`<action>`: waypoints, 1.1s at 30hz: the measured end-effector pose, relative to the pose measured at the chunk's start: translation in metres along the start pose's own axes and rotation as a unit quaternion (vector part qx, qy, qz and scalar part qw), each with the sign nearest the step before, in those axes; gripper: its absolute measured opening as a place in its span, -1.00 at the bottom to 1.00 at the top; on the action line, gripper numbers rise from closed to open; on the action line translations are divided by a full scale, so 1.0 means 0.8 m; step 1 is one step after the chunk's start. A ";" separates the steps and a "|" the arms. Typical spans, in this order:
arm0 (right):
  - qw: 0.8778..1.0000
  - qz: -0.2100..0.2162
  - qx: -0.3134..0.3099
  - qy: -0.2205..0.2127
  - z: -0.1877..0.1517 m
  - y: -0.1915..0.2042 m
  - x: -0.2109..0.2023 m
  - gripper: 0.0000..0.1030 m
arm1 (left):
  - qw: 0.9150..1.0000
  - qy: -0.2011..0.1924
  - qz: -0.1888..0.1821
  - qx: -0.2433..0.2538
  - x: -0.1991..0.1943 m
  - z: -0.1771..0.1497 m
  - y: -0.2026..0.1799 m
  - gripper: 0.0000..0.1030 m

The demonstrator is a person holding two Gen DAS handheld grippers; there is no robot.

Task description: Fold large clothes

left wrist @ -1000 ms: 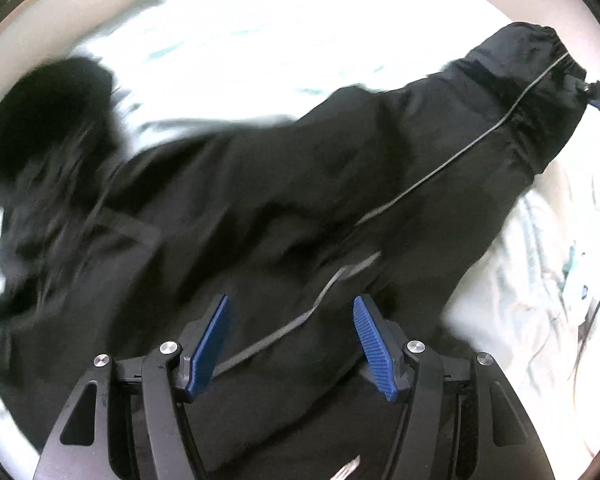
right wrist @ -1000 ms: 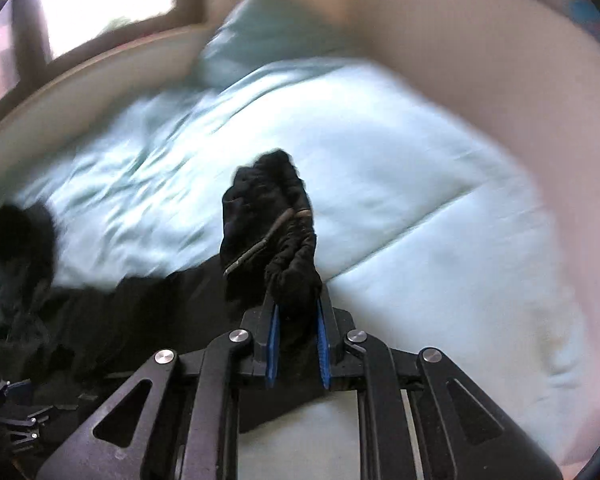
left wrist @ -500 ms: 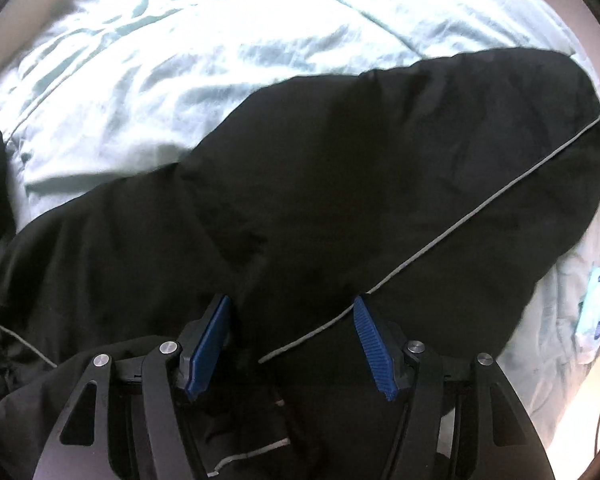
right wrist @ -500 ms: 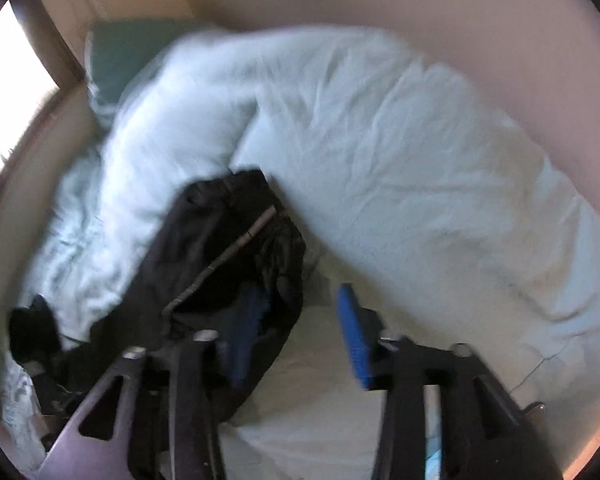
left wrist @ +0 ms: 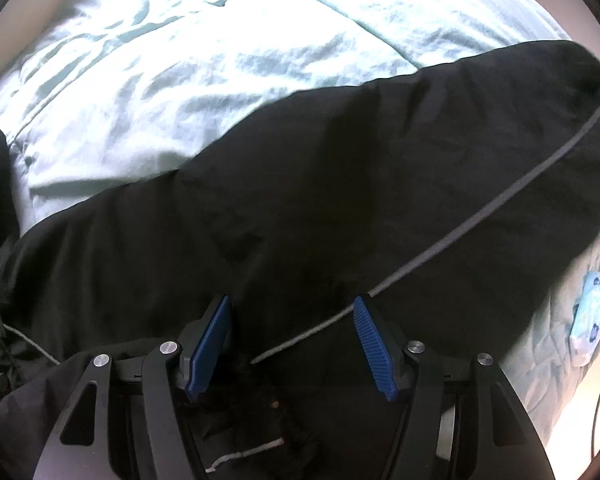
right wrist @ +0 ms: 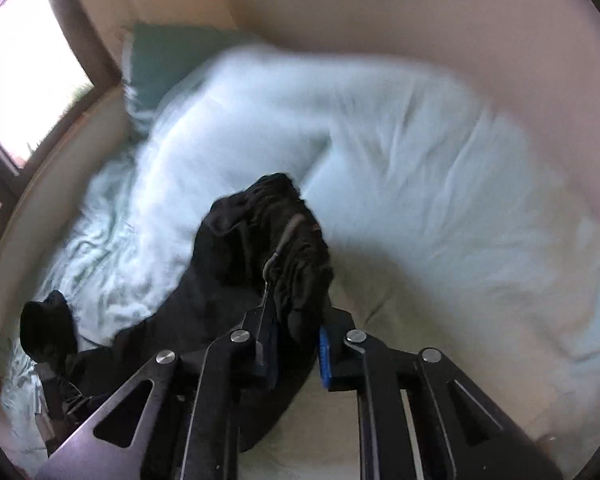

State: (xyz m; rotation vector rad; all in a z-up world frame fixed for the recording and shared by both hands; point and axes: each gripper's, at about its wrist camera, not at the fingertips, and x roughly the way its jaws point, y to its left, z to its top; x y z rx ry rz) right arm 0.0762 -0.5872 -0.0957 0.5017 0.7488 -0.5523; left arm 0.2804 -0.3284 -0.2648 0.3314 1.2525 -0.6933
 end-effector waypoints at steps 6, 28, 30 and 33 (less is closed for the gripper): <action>0.995 -0.056 0.027 0.079 -0.025 -0.035 0.076 -0.68 | 1.000 0.023 0.007 0.003 0.032 0.004 -0.001 0.29; 0.986 0.097 -0.131 0.040 -0.058 0.215 -0.017 -0.68 | 0.987 -0.094 0.071 -0.110 -0.200 -0.208 0.157 0.29; 0.978 0.114 -0.164 0.051 -0.074 0.262 -0.013 -0.68 | 0.982 -0.094 0.084 -0.141 -0.214 -0.241 0.178 0.29; 0.966 0.136 -0.210 0.070 -0.100 0.323 -0.010 -0.68 | 0.974 -0.098 0.107 -0.175 -0.231 -0.287 0.197 0.29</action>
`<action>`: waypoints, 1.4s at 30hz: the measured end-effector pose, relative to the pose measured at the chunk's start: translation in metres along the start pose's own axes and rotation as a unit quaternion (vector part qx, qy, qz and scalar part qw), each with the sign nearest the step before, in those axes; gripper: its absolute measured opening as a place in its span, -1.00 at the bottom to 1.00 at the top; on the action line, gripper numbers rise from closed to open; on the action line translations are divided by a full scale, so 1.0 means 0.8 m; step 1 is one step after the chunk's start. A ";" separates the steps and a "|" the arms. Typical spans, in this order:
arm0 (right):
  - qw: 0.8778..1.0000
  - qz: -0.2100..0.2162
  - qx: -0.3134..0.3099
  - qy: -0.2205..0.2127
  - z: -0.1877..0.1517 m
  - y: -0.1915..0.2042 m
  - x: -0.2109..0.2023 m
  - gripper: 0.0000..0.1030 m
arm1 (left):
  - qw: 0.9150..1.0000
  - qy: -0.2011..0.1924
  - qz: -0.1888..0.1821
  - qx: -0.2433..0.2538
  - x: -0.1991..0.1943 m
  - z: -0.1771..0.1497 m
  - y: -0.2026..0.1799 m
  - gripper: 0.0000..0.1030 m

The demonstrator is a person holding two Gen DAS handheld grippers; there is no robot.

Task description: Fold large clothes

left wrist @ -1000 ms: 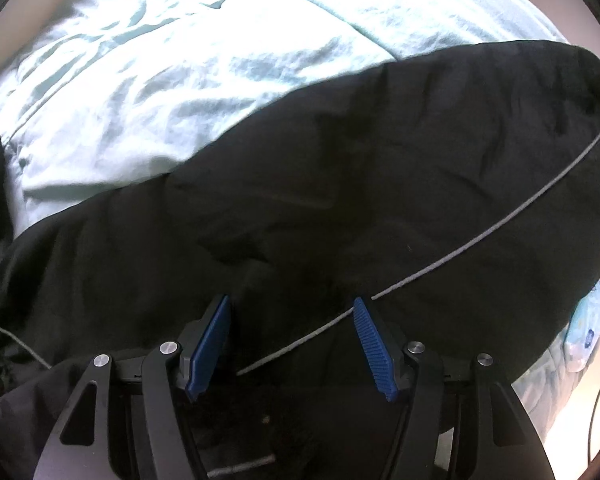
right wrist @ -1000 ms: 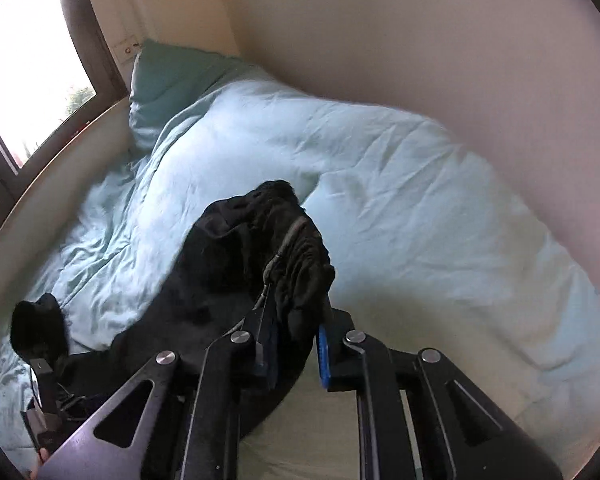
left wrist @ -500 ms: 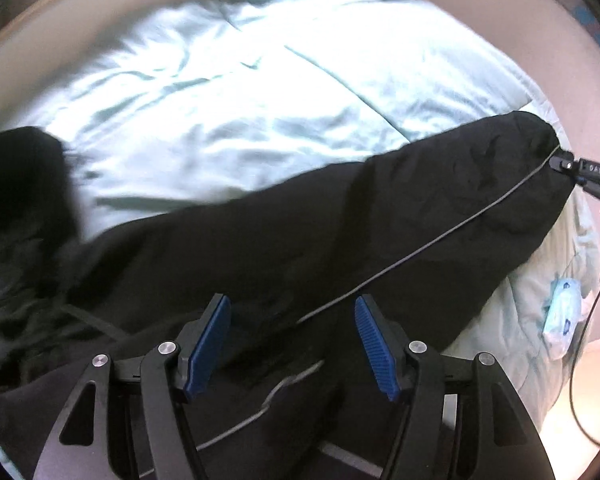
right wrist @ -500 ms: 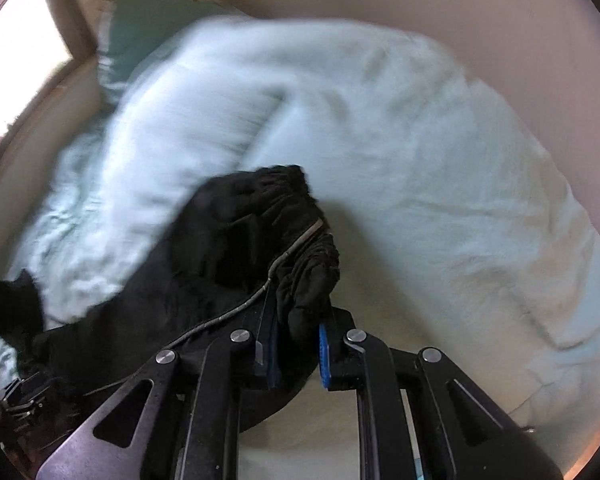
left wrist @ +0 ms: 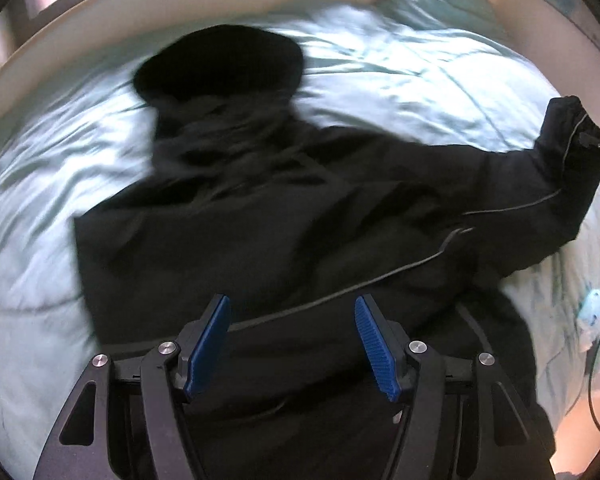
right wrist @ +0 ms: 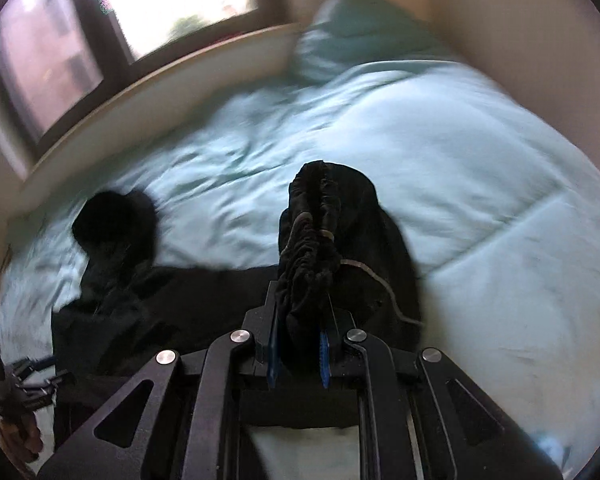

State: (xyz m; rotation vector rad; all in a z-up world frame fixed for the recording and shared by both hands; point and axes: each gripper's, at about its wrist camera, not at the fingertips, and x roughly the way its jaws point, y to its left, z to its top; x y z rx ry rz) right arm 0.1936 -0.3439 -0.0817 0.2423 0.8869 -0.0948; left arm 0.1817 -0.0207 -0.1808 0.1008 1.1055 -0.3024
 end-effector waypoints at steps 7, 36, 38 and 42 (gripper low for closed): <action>0.991 0.076 -0.086 0.062 -0.030 0.159 0.062 -0.68 | 0.997 0.009 0.024 -0.078 -0.016 -0.068 0.069 0.29; 0.928 0.192 -0.238 0.215 -0.189 0.398 0.161 -0.15 | 0.987 0.019 -0.031 -0.155 0.022 -0.085 0.141 0.28; 0.939 0.170 -0.226 0.195 -0.179 0.363 0.139 -0.07 | 0.985 0.029 -0.078 -0.148 0.033 -0.075 0.136 0.28; 0.962 0.102 -0.184 0.172 -0.164 0.277 0.122 -0.06 | 0.980 0.036 -0.126 -0.152 0.059 -0.050 0.127 0.29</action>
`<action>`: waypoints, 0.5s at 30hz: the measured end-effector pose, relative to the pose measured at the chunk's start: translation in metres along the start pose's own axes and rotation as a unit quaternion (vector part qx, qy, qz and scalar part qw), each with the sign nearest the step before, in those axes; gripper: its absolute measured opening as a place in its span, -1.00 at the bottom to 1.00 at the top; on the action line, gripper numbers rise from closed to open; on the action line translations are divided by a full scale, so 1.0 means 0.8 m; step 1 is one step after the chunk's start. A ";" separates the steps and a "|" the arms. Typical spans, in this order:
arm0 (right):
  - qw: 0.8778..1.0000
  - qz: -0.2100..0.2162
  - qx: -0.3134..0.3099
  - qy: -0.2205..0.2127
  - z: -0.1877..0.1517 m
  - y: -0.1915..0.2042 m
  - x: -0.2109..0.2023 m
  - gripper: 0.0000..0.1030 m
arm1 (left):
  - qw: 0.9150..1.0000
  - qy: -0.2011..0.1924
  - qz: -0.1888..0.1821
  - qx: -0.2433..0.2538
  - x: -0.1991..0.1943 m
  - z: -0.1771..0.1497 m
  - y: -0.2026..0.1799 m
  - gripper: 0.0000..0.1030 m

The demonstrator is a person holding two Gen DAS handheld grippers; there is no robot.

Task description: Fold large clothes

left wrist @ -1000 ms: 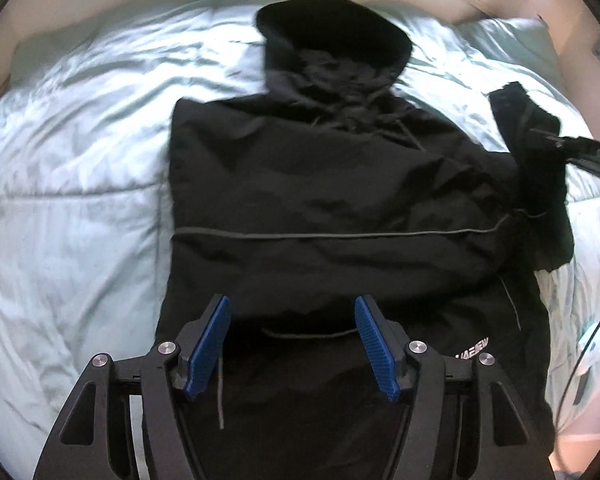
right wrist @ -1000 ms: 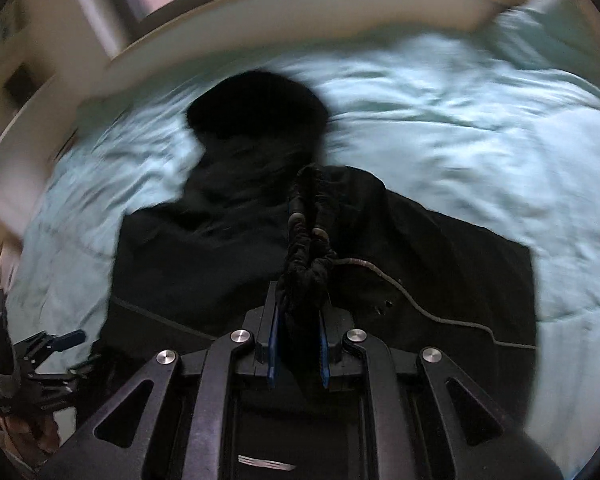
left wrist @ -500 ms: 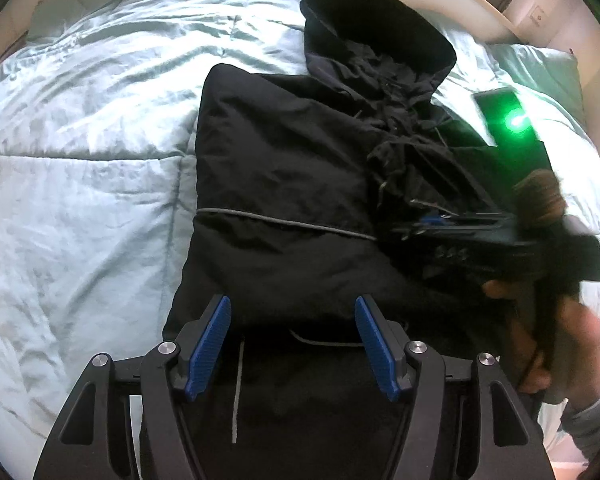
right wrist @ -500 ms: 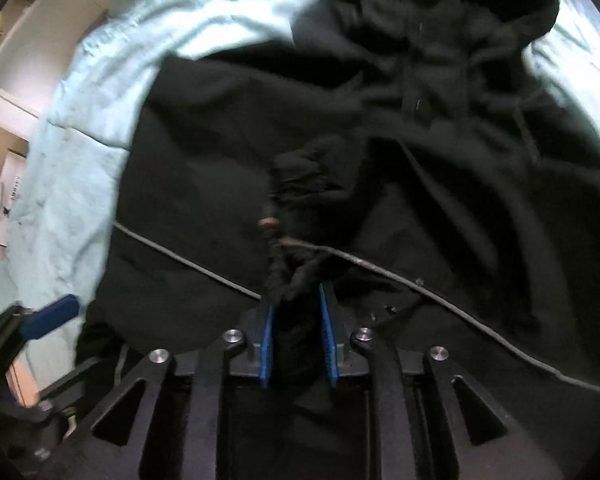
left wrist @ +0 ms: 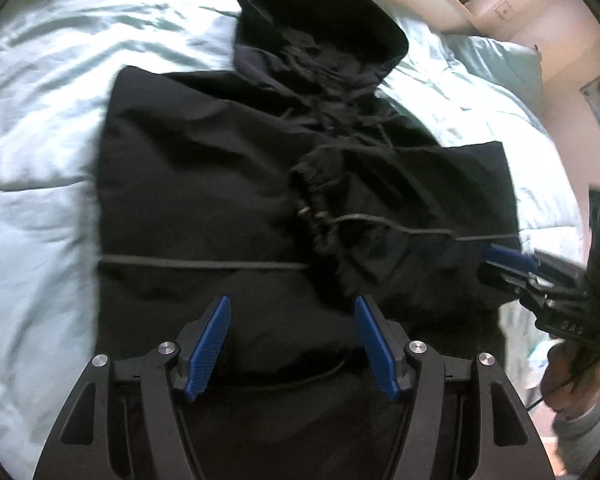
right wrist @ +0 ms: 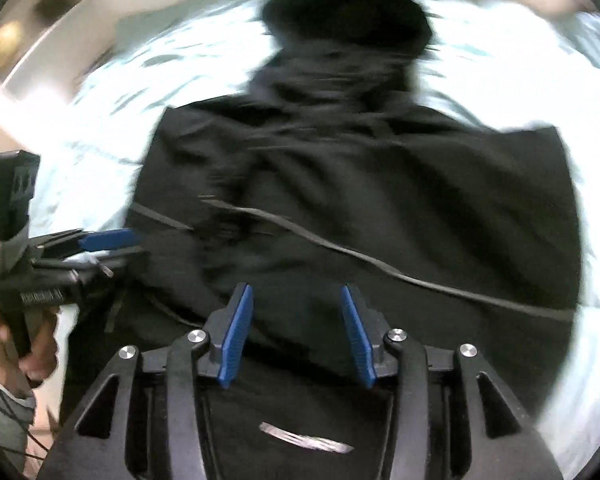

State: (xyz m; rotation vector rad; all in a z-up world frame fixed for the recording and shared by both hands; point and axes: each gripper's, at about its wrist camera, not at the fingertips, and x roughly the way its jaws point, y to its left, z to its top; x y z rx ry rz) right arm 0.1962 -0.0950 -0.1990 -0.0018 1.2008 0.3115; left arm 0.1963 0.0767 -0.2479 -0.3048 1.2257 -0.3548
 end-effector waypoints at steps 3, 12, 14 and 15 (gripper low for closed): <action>0.999 -0.045 0.031 0.002 -0.009 -0.047 -0.006 -0.06 | 0.999 0.001 -0.034 -0.012 0.018 0.020 -0.007 0.29; 0.995 -0.052 0.072 0.047 -0.026 -0.097 0.054 -0.04 | 0.999 0.025 0.001 -0.020 0.091 0.054 -0.016 0.28; 0.995 -0.050 0.073 0.044 -0.025 -0.096 0.054 -0.03 | 1.000 0.013 0.001 -0.015 0.089 0.055 -0.023 -0.11; 0.995 -0.048 0.071 0.044 -0.024 -0.096 0.053 -0.03 | 1.000 0.009 -0.003 -0.009 0.087 0.055 -0.029 -0.55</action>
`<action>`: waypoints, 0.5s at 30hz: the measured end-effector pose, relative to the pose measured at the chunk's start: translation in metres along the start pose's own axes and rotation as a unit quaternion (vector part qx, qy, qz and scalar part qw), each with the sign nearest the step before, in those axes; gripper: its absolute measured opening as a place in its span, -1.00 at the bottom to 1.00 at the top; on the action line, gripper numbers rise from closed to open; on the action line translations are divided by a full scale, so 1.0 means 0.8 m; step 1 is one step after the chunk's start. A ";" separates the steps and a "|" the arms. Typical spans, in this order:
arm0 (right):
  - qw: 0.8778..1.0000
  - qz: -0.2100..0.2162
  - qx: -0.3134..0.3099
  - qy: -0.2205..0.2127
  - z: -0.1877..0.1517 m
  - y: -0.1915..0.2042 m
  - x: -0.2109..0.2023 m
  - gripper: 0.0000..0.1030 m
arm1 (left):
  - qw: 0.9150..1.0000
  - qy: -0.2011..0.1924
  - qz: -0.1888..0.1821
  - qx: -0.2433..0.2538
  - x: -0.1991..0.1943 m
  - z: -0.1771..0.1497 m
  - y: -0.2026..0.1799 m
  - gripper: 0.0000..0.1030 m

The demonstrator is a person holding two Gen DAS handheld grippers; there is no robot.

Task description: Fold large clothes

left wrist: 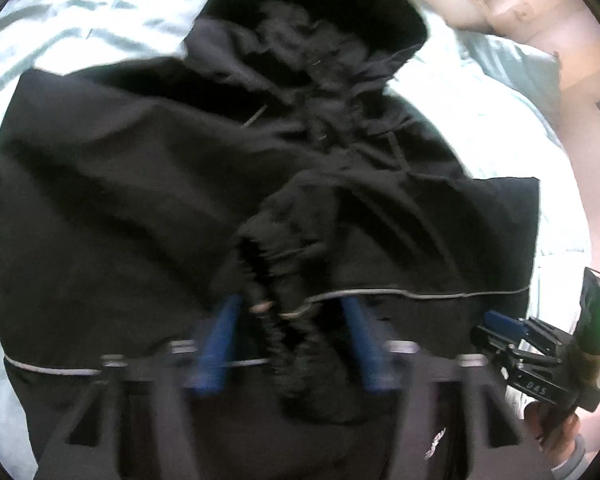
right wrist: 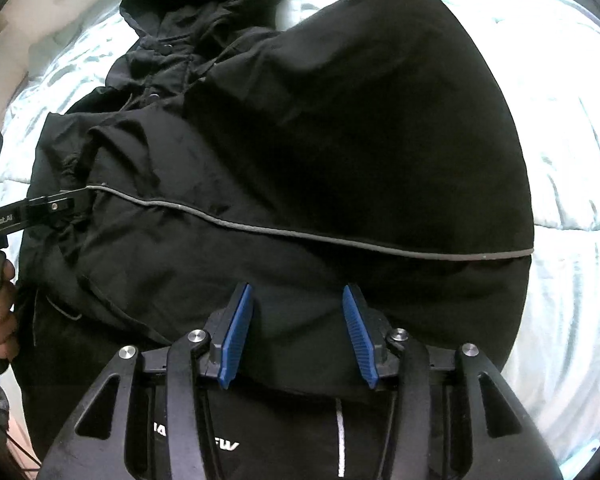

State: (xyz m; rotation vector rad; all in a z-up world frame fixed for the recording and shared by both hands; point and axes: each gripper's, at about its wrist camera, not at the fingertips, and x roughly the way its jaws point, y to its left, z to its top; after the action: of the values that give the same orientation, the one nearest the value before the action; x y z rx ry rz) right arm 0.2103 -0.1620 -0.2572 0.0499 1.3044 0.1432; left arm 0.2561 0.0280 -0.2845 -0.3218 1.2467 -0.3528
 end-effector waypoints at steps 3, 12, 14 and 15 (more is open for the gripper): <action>1.000 0.012 -0.007 0.000 -0.005 -0.001 -0.013 -0.03 | 0.999 -0.016 0.030 0.017 -0.014 -0.001 -0.011 -0.64; 0.998 0.027 -0.009 -0.051 0.002 -0.001 -0.087 0.19 | 0.990 -0.129 0.059 -0.014 -0.164 -0.001 0.044 -0.65; 0.999 0.013 -0.004 -0.038 0.008 -0.003 -0.073 0.19 | 0.990 -0.114 0.075 -0.030 -0.166 -0.007 0.080 -0.60; 0.999 0.016 0.001 -0.029 0.011 -0.004 -0.061 0.19 | 0.991 -0.096 0.089 -0.041 -0.155 -0.010 0.095 -0.59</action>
State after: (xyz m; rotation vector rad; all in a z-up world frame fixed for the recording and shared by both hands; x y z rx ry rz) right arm 0.2065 -0.1712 -0.2088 0.0761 1.2467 0.1663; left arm 0.2203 0.1495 -0.2128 -0.3046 1.0919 -0.1154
